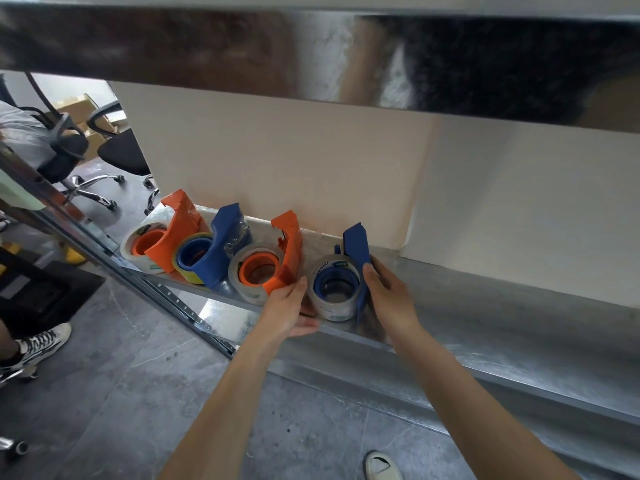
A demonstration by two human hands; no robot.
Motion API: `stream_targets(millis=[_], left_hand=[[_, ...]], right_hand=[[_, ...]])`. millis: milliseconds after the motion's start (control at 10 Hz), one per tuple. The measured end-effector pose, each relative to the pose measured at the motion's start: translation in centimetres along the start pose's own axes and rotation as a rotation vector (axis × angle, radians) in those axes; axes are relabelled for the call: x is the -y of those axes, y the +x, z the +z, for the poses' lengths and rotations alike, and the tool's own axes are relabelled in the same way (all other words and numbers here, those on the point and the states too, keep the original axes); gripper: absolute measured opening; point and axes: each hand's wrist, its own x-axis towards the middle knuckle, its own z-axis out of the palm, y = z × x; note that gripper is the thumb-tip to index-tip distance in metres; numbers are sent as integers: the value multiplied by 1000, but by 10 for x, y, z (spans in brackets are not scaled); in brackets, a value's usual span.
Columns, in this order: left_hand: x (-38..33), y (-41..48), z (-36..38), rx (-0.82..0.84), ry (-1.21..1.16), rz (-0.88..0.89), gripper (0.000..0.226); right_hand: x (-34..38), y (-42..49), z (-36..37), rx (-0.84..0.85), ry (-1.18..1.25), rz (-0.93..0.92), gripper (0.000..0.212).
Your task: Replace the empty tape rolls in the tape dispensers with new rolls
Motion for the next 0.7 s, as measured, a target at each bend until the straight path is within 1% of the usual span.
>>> stream_targets(millis=[100, 200, 300, 400, 500, 600, 700], left_hand=[[-4, -6, 0, -4, 37, 5, 42], [-4, -11, 2, -74, 56, 74, 36], [-1, -17, 0, -185, 76, 237, 34], [-1, -30, -6, -300, 233, 460, 32], [-5, -40, -12, -382, 498, 736, 24], [-12, -51, -18, -436, 714, 889, 31], [-19, -56, -23, -483, 921, 954, 67]], right_hand=[[3, -1, 0, 18, -37, 3, 40], [5, -4, 0, 22, -118, -26, 45], [13, -6, -1, 32, -187, -18, 55], [20, -6, -5, 55, -272, 4, 66], [25, -9, -11, 33, -395, -94, 77], [35, -20, -17, 9, -606, -254, 87], [47, -30, -24, -15, -843, -460, 93]])
